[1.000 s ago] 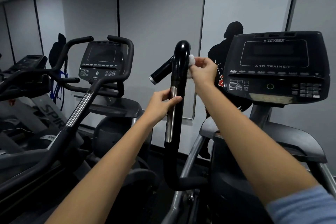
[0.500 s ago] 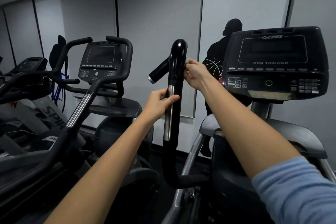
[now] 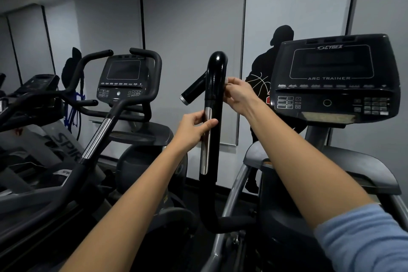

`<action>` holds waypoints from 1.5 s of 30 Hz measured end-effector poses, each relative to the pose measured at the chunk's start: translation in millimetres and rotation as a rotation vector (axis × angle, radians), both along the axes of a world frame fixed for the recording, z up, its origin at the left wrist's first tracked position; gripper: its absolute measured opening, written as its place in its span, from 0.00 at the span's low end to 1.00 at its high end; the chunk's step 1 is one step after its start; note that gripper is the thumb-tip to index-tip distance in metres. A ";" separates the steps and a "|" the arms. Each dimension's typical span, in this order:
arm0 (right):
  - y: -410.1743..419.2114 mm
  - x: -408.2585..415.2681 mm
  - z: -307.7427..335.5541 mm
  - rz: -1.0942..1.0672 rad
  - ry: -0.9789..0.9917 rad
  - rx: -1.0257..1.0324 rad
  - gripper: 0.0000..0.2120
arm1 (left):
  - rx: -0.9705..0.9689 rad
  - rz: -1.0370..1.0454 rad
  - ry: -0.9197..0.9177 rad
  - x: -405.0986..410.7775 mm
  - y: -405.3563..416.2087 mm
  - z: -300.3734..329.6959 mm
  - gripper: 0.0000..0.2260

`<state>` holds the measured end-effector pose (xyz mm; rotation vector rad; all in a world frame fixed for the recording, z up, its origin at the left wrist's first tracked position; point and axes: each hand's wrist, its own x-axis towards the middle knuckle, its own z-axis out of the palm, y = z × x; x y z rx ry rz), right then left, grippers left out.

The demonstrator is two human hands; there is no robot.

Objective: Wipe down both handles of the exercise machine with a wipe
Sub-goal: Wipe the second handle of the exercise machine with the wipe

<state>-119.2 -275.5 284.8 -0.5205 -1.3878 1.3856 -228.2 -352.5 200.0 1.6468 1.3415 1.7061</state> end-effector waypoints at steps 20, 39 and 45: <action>-39.3 2.3 -53.7 -0.851 -0.506 1.172 0.11 | -0.316 0.160 0.116 0.3 -52.5 -102.9 0.39; -56.1 10.0 -83.0 -1.157 -1.170 1.753 0.20 | -0.317 0.187 0.063 1.4 -40.7 -139.7 0.18; -59.2 8.6 -95.8 -1.162 -1.084 1.804 0.19 | -0.309 0.209 0.069 2.4 -41.9 -141.4 0.17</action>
